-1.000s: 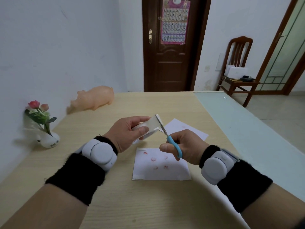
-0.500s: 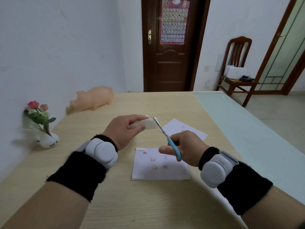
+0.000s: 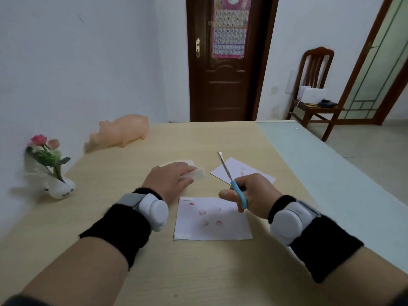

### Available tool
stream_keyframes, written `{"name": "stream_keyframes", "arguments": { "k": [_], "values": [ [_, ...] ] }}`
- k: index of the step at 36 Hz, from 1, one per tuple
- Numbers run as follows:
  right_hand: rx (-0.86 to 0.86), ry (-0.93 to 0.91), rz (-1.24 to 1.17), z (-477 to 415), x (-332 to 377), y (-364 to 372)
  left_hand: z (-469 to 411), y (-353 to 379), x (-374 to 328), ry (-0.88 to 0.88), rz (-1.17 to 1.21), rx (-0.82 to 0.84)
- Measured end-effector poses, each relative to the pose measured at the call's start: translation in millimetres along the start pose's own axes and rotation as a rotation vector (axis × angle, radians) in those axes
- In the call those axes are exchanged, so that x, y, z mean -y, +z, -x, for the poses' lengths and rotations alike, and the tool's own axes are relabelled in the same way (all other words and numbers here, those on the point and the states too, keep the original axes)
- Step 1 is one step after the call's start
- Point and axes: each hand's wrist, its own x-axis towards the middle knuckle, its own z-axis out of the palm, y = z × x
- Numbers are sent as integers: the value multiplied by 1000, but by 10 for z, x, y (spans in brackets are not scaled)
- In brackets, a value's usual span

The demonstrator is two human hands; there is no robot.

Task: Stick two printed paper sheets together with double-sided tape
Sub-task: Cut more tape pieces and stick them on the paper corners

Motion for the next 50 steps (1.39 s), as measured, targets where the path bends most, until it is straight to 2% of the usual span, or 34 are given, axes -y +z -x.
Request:
{"name": "stream_keyframes", "arguments": {
  "k": [3, 9, 31, 35, 39, 41, 43, 46, 50],
  "values": [
    [16, -3, 18, -1, 11, 26, -42, 78, -10, 6, -103, 48],
    [14, 14, 26, -17, 6, 21, -30, 202, -25, 18, -107, 113],
    [40, 69, 19, 15, -45, 37, -38, 170, 6, -33, -97, 97],
    [46, 69, 37, 31, -35, 37, -15, 151, 42, -39, 50, 14],
    [34, 59, 31, 36, -30, 26, -4, 45, 71, -77, 313, -356],
    [7, 22, 80, 34, -26, 28, 21, -63, 23, -161, 512, -454],
    [-39, -40, 226, 36, -3, 31, 53, -164, -31, -194, 677, -467],
    [-70, -118, 395, 38, 64, 34, 108, -255, -109, -178, 832, -387],
    [-55, -148, 553, 13, 107, 41, 186, -288, -201, -142, 863, -298]
  ]
}}
